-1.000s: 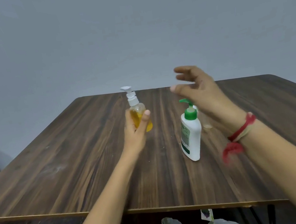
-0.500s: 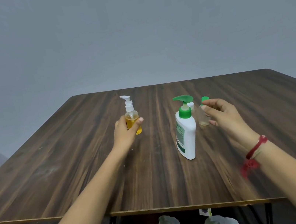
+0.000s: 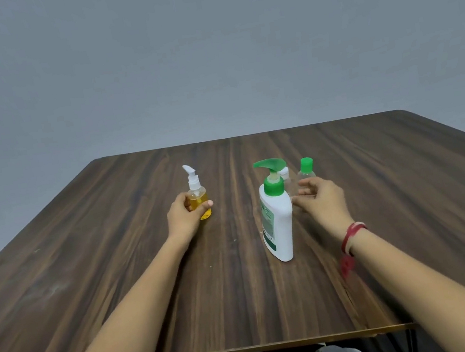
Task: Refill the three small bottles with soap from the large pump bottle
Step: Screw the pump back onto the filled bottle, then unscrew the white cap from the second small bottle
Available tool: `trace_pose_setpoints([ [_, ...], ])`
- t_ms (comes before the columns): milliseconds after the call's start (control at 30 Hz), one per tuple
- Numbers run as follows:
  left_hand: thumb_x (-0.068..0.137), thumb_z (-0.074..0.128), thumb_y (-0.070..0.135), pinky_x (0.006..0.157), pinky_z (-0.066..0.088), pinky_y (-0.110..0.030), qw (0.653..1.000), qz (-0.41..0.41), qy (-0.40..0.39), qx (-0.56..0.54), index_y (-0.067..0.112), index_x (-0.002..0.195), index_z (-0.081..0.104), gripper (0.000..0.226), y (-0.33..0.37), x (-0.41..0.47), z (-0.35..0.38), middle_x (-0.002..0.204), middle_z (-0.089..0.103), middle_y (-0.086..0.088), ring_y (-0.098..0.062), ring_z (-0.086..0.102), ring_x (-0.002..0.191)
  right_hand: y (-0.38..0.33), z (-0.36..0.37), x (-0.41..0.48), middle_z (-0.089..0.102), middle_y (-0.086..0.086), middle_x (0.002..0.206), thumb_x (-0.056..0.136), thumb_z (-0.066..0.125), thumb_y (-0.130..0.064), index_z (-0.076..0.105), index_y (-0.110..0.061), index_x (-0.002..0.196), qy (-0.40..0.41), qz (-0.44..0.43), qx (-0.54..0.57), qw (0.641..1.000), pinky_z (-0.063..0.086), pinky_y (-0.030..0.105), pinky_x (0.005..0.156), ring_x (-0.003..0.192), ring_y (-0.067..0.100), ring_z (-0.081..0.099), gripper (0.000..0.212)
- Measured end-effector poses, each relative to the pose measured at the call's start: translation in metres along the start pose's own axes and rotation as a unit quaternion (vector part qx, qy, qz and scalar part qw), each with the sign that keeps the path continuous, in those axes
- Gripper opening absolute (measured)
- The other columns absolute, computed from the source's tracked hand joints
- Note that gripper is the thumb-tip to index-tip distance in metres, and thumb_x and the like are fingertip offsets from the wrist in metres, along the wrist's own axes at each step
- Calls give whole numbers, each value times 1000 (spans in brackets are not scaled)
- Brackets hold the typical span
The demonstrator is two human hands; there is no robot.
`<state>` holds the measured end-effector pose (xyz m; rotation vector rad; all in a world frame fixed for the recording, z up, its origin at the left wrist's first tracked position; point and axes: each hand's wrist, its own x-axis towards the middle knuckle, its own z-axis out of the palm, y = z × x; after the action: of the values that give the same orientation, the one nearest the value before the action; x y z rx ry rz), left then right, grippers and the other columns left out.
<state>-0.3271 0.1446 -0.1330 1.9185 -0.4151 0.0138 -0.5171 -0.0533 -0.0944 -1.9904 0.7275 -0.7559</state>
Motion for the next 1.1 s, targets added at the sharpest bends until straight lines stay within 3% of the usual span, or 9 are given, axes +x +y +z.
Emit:
trace_pose_setpoints([
  [133,72,82,29,86,48,-32,999,-27,-8,-20,16,109,59,45,-1,1,1,108,65,-4,-20,61,101,-3,13,4,67,6,87,78,70,-24,67,-5,97,21,-16,-76,997,50,36,82,88,26,63,27],
  [300,63,88,28,95,44,-33,997,-43,30,-52,21,129,46,79,-3,-15,-7,118,58,4,-16,53,113,-10,22,6,63,17,84,87,55,-32,55,-1,77,14,-9,-123,992,42,34,70,85,39,58,33],
  [367,62,88,32,96,41,-35,995,-22,82,-45,25,123,49,73,-2,-25,-13,113,56,8,-15,48,117,-11,25,7,63,20,88,88,54,-32,54,-2,77,15,-1,-135,991,40,34,69,87,40,58,32],
  [467,65,85,35,93,38,-32,991,13,129,-47,28,115,53,59,7,-39,-22,110,58,10,-14,43,116,-9,29,10,65,21,95,89,53,-31,62,0,94,16,-4,-137,990,44,37,75,93,41,59,32],
  [700,79,70,31,91,46,-36,978,84,158,-104,28,98,60,21,31,-63,-29,100,61,13,-15,53,101,-13,24,12,68,7,91,83,63,-30,64,-14,94,44,-27,-43,998,45,30,76,90,28,63,20],
  [800,84,65,23,79,46,-24,967,113,161,-164,22,95,62,11,56,-69,-30,90,62,12,-1,54,83,-35,-1,10,58,-5,76,82,66,-29,56,-16,84,116,-71,15,991,40,28,65,77,21,58,17],
  [933,96,52,11,67,40,-7,952,163,143,-218,11,97,62,10,100,-77,-38,88,62,9,10,56,76,-102,-45,-4,53,-13,74,85,63,-18,61,-10,100,158,-195,133,959,40,9,62,63,-5,51,17],
  [1000,99,46,16,70,43,-10,947,180,115,-238,11,103,63,18,118,-82,-47,95,64,9,8,59,88,-136,-55,-22,57,-15,78,83,63,-16,61,-15,101,104,-267,170,943,42,9,65,65,-7,53,18],
  [1100,100,37,30,77,45,-16,941,209,40,-263,20,110,62,29,137,-94,-61,106,66,9,0,60,103,-155,-36,-55,68,-5,90,75,63,-24,64,-19,103,-83,-288,136,944,50,23,72,73,3,60,29],
])
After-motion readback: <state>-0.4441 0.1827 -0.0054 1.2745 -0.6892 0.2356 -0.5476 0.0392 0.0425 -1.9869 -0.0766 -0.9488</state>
